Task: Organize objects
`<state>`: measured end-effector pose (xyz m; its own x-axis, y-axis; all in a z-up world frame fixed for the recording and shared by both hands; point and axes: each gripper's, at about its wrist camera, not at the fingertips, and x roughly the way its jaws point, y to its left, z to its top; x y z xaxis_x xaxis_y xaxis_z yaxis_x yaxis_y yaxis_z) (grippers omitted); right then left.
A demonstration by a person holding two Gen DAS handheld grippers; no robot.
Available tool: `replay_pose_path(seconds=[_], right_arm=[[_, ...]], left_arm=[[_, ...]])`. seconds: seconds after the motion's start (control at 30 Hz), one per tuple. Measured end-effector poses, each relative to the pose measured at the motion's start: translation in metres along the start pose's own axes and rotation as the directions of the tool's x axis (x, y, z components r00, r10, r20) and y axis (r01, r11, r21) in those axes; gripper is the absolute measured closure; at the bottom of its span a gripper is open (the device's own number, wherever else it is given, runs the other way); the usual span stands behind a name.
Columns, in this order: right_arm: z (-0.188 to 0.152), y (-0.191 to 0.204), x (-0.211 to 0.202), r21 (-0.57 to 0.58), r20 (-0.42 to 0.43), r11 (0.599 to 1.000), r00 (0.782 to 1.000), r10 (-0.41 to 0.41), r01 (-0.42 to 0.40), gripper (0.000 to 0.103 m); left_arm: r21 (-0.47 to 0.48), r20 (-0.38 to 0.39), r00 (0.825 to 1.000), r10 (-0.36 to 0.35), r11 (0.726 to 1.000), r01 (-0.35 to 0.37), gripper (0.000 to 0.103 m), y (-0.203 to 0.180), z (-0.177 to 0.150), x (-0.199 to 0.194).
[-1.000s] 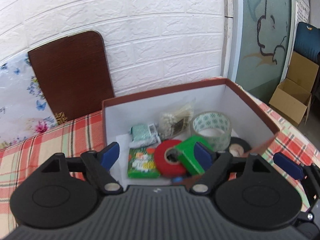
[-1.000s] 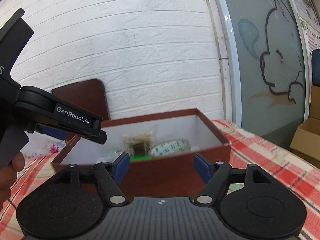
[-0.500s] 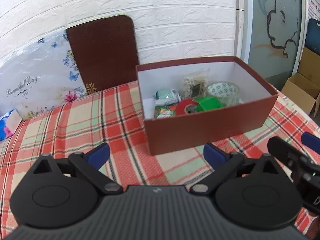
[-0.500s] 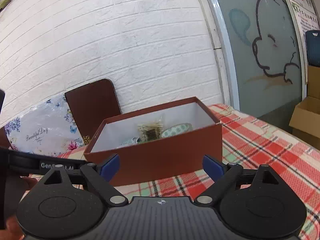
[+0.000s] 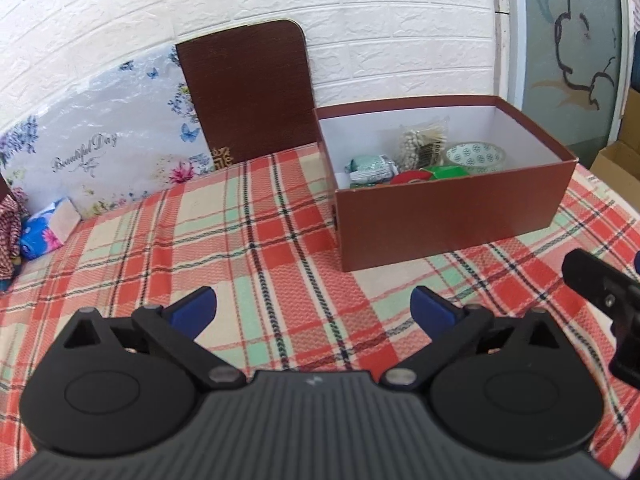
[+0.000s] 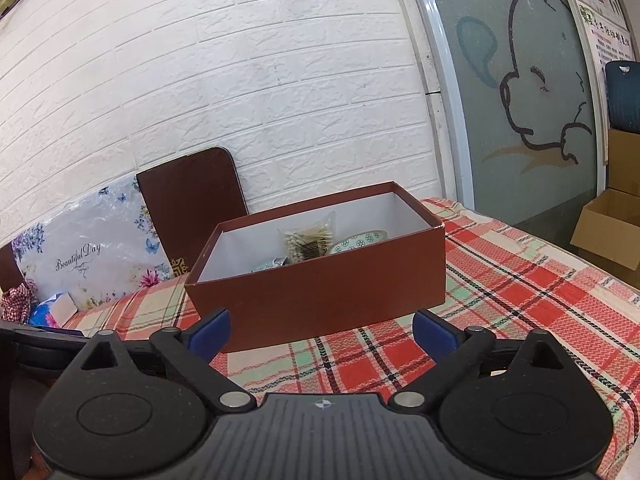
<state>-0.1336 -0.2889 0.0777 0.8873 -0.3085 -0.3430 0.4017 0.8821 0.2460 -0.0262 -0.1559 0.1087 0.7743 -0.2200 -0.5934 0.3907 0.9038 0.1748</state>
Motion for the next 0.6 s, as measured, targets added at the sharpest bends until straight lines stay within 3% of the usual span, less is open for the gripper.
replay_pose_path(seconds=[0.6], right_arm=[[-0.0025,0.0064,0.0046,-0.017,-0.009,1.0,1.0,-0.001,0.001,0.005]], left_arm=[[-0.01,-0.047,0.999,0.015,1.0,-0.015,0.0,0.0043,-0.0087,0.008]])
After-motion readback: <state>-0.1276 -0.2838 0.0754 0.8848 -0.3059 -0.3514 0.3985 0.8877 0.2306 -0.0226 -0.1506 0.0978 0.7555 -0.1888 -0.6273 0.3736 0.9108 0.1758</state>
